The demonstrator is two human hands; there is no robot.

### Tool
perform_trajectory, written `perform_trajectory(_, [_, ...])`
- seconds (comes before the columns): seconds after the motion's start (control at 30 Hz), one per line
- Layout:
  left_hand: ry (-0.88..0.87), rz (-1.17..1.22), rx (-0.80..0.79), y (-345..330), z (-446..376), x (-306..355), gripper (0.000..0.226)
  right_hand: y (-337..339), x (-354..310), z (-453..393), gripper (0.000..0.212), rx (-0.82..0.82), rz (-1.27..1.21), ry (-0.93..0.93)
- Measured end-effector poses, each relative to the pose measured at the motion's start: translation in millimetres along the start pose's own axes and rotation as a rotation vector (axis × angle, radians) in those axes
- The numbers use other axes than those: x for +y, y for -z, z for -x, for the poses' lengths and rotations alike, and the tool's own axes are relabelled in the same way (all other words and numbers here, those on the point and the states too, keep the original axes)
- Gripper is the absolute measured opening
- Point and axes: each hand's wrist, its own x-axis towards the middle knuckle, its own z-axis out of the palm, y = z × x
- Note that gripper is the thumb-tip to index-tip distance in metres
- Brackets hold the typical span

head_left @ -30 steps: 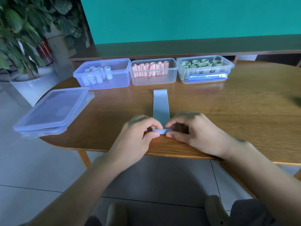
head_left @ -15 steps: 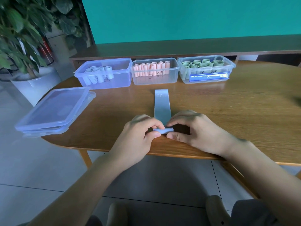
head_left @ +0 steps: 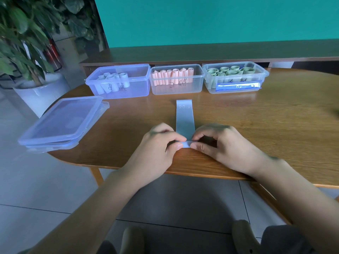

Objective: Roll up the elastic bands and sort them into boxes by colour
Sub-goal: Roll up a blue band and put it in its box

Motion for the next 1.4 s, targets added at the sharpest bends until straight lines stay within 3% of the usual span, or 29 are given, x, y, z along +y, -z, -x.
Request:
perform_trajectory(0.27, [-0.034, -0.081, -0.073, -4.3, -5.5, -7.8, 0.029, -1.9, 0.7, -4.8, 0.036, 0.037, 0.095, -0.001])
perform_trajectory(0.47, [-0.001, -0.035, -0.057, -2.6, -10.1, -7.3, 0.034, -7.9, -6.2, -3.1, 0.013, 0.094, 0.058, 0.021])
perform_trajectory(0.53, [0.049, 0.016, -0.035, -0.9, -9.8, -6.4, 0.038, -8.5, -6.3, -2.9, 0.015, 0.073, 0.049, -0.001])
perform_trajectory(0.77, [0.125, 0.031, -0.006, 1.4, -8.5, -4.0, 0.018, -9.9, -2.3, -5.8, 0.014, 0.109, 0.031, -0.038])
perform_trajectory(1.4, [0.049, -0.018, 0.054, -3.8, -23.2, -11.2, 0.022, -11.5, 4.3, -18.3, 0.019, 0.101, 0.061, -0.075])
